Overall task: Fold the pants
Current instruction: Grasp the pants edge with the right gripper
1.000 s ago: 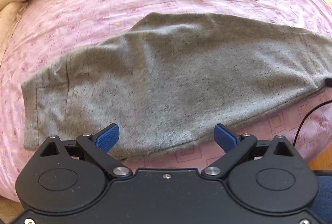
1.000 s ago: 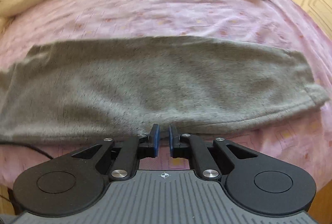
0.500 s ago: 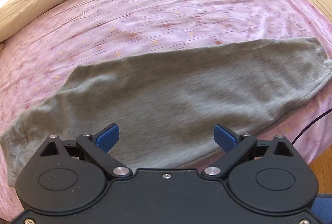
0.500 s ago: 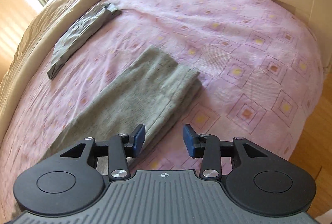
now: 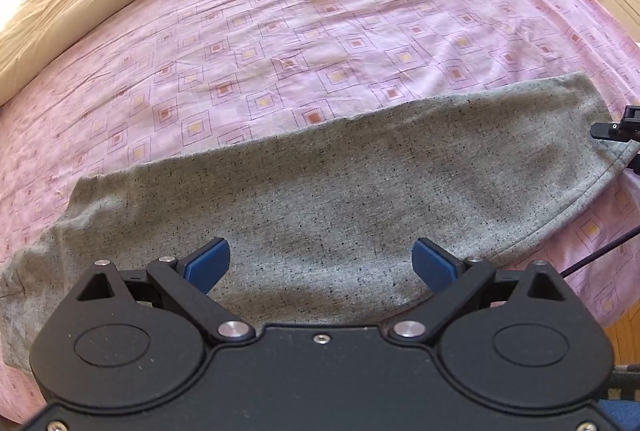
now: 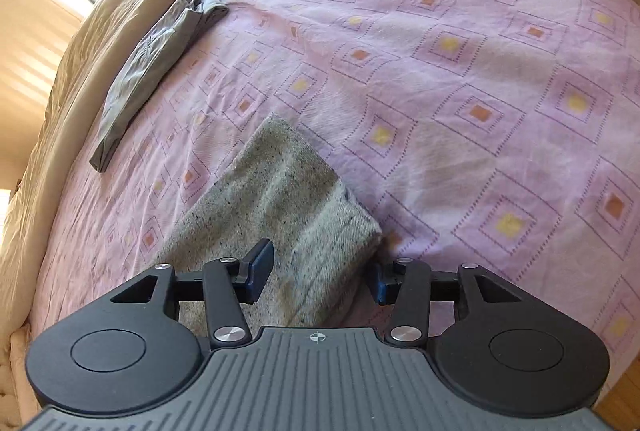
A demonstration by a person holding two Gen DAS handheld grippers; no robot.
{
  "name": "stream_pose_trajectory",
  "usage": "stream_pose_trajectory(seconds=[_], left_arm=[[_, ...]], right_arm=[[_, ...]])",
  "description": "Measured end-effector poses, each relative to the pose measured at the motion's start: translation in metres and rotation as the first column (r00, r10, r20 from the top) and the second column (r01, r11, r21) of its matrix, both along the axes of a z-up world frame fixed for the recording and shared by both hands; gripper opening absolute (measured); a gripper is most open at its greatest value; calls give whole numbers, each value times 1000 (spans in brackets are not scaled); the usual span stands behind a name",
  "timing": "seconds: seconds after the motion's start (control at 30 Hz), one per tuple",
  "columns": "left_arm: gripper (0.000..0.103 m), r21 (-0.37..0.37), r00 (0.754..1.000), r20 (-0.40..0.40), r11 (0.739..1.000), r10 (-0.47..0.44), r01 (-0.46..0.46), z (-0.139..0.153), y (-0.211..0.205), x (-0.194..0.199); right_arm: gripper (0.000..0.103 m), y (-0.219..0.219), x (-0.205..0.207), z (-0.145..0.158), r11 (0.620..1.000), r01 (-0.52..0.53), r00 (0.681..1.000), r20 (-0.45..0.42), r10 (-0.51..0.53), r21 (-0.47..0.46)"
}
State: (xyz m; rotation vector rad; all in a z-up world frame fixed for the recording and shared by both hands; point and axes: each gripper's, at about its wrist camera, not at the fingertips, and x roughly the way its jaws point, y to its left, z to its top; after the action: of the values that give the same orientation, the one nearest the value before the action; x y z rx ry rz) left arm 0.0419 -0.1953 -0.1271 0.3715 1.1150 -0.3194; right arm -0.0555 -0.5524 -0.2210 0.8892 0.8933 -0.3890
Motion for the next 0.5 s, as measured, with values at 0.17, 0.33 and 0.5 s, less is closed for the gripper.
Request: stream_pose_trajectory(seconds=[0.17, 0.33, 0.5], left_arm=[[97, 30, 1000, -1, 999, 24, -24, -11, -17, 19], [97, 43, 994, -14, 993, 107, -106, -30, -26, 56], [96, 77, 977, -25, 975, 212, -210, -53, -23, 95]], right_arm=[[36, -8, 14, 3, 992, -121, 992, -24, 122, 16], [14, -10, 16, 16, 976, -219, 976, -4, 219, -10], [14, -11, 19, 38, 964, -265, 963, 51, 265, -14]])
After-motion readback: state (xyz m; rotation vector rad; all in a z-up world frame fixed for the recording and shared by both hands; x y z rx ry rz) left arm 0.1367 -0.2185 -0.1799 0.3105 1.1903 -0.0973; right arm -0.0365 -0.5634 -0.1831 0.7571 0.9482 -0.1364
